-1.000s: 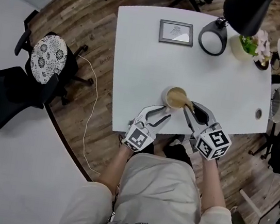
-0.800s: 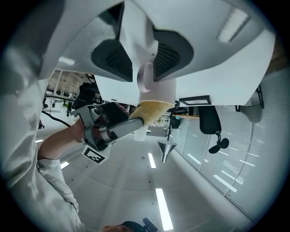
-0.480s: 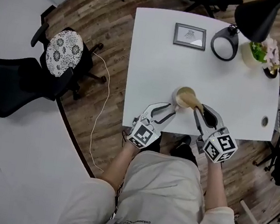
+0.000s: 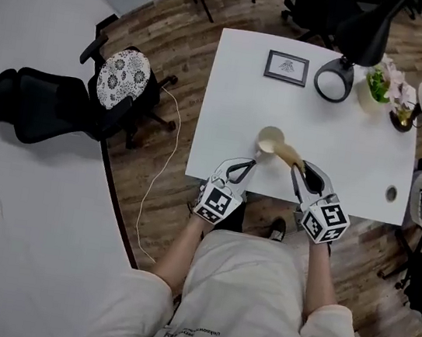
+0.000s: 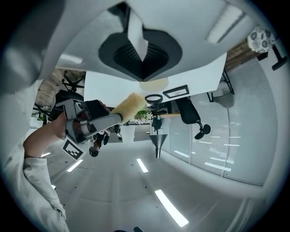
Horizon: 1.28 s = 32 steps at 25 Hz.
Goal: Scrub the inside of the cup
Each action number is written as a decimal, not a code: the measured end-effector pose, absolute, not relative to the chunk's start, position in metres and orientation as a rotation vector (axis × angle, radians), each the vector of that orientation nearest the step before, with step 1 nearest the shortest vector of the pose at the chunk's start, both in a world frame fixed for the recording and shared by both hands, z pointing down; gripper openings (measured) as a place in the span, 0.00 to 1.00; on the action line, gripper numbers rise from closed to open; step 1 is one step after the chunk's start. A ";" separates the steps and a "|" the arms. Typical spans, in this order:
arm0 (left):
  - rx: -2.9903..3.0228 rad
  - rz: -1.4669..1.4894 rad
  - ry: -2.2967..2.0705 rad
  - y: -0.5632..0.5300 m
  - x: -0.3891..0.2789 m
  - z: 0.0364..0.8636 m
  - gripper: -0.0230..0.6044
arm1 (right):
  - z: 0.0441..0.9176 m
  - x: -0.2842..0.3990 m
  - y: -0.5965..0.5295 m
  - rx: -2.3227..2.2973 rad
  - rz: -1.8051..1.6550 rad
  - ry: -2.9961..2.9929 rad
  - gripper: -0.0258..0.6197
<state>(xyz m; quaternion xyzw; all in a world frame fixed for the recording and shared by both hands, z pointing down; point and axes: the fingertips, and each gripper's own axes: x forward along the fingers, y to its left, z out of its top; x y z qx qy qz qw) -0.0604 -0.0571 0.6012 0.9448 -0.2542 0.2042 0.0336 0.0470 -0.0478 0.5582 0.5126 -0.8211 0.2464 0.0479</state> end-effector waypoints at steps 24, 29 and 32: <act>2.581 0.346 -1.428 0.072 -0.051 0.520 0.04 | 0.543 0.066 0.076 1.409 0.601 -2.594 0.18; 2.578 0.332 -1.440 0.078 -0.051 0.519 0.04 | 0.537 0.063 0.089 1.386 0.561 -2.615 0.18; 2.588 0.352 -1.428 0.074 -0.049 0.519 0.04 | 0.534 0.060 0.089 1.366 0.537 -2.625 0.18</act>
